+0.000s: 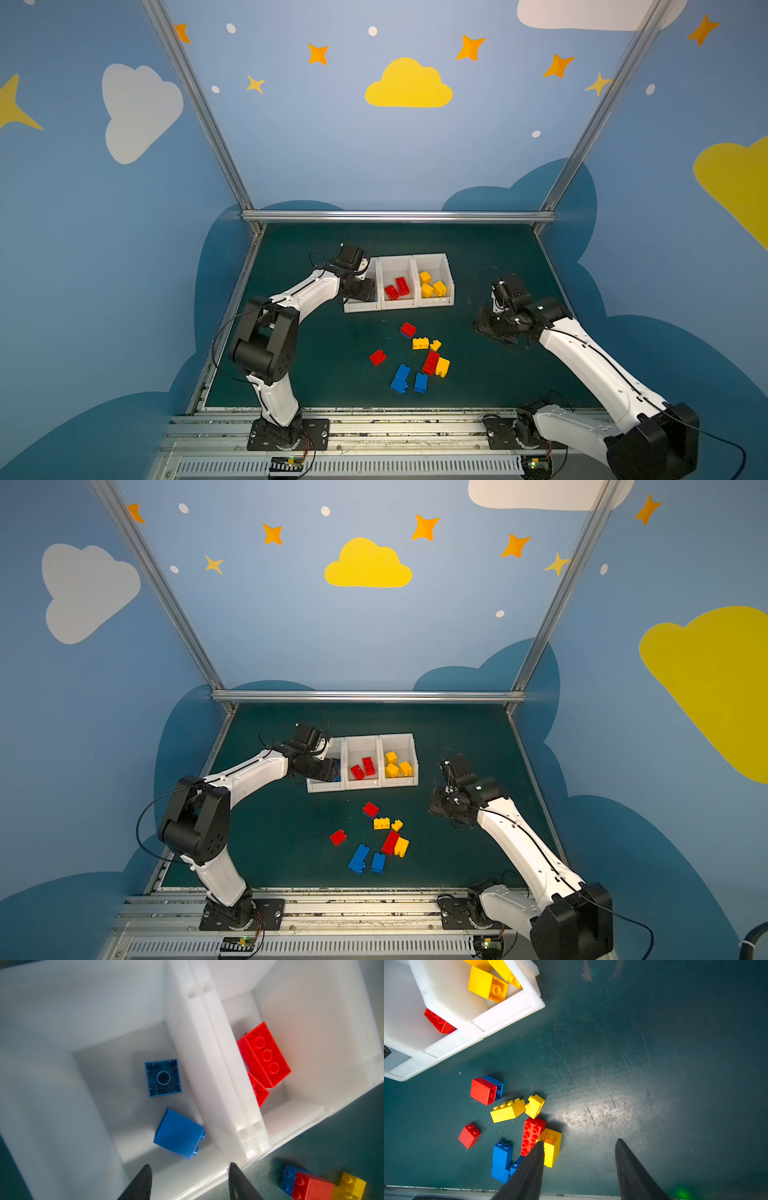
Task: Sort the legos into containers by color
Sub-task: 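Carry the blue brick into the compartment nearest the left arm and release, then draw the left gripper back while the right gripper lowers over a yellow brick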
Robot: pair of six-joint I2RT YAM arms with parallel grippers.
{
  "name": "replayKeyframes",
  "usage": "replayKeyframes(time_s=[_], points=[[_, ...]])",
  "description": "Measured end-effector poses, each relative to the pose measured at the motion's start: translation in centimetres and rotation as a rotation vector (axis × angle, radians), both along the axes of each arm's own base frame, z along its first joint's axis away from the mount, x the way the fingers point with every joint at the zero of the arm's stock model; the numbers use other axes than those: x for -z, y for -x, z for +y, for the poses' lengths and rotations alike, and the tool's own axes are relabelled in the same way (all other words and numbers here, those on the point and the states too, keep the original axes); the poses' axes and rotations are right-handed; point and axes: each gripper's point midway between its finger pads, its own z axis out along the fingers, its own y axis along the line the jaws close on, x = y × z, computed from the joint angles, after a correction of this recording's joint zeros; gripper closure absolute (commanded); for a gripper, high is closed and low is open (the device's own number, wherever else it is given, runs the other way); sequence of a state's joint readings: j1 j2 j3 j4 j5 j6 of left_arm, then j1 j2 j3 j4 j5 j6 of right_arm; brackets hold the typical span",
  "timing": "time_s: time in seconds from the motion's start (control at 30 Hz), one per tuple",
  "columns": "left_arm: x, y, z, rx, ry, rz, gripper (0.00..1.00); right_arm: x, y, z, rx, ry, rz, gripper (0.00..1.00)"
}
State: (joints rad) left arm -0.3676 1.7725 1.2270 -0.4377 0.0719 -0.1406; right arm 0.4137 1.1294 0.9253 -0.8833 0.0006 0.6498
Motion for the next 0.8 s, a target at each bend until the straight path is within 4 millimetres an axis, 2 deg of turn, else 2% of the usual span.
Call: replayKeyframes(time_s=[0.23,0.57,0.8], points=[[-0.6,1.1,0.3,-0.011,0.018,-0.009,0.4,0.1,0.1,0.0,0.0,0.0,0.003,0.45],[-3.8,2.7,0.5,-0.014,0.081,-0.079,0.4,1.7,1.1,0.5,-0.023,0.0,0.051,0.45],[-2.9,5.8,0.8,-0.031,0.135,-0.04,0.39,3.5,3.2,2.3,-0.069,0.003,0.109,0.44]])
